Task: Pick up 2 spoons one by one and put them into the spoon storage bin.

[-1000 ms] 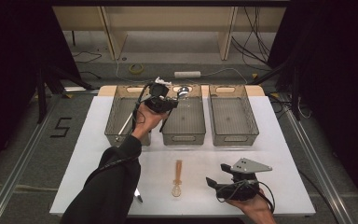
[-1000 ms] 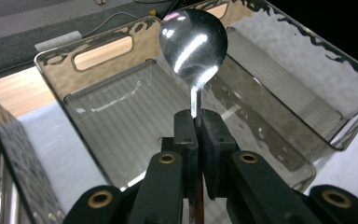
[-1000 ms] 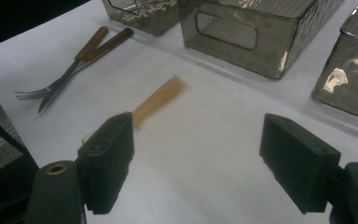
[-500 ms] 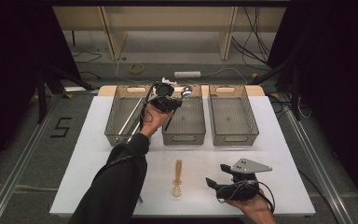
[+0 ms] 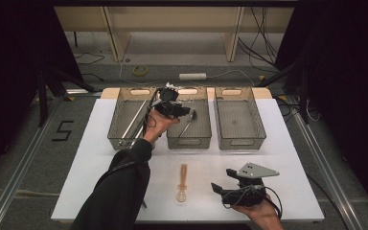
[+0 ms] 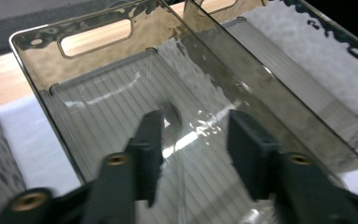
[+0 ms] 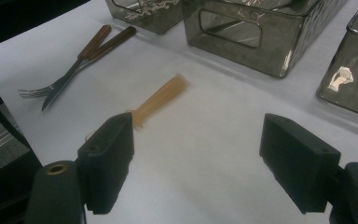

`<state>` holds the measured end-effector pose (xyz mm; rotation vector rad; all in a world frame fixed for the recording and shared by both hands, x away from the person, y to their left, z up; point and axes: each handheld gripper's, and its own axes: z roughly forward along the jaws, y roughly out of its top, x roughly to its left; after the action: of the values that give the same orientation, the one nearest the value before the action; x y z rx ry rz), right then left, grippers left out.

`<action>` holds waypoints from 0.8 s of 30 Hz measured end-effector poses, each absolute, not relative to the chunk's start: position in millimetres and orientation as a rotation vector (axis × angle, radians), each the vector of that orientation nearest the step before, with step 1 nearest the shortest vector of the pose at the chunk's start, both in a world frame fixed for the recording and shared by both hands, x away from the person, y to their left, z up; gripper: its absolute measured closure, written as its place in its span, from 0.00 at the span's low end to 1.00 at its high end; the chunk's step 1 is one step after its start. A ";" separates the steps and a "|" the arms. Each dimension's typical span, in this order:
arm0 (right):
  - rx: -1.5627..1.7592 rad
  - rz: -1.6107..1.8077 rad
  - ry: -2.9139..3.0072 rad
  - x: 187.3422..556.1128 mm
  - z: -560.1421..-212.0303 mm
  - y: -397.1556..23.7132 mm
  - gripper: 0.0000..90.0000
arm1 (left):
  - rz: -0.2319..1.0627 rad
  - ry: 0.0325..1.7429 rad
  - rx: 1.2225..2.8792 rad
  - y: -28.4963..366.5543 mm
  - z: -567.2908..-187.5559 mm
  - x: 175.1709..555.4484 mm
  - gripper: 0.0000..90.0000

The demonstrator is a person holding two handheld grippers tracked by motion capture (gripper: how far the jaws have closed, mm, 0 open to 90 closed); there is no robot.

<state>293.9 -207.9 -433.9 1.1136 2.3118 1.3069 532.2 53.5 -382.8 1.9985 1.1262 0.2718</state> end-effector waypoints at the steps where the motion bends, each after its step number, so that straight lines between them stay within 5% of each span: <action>1: 1.115 1.307 2.310 293.8 -433.8 -208.1 0.30 | 0.245 1.124 2.005 54.9 -380.8 529.7 0.50; 9: 1.118 1.301 2.304 293.2 -433.5 -208.4 0.30 | 0.250 1.123 2.077 59.1 -376.8 490.1 0.32; 24: 1.121 1.290 2.293 291.8 -432.9 -206.5 0.30 | 0.275 1.135 2.027 87.3 -389.0 427.1 0.25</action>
<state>291.8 -206.5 -432.9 1.1212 2.2930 1.2897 427.1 87.3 -389.0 2.0268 1.1351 0.2754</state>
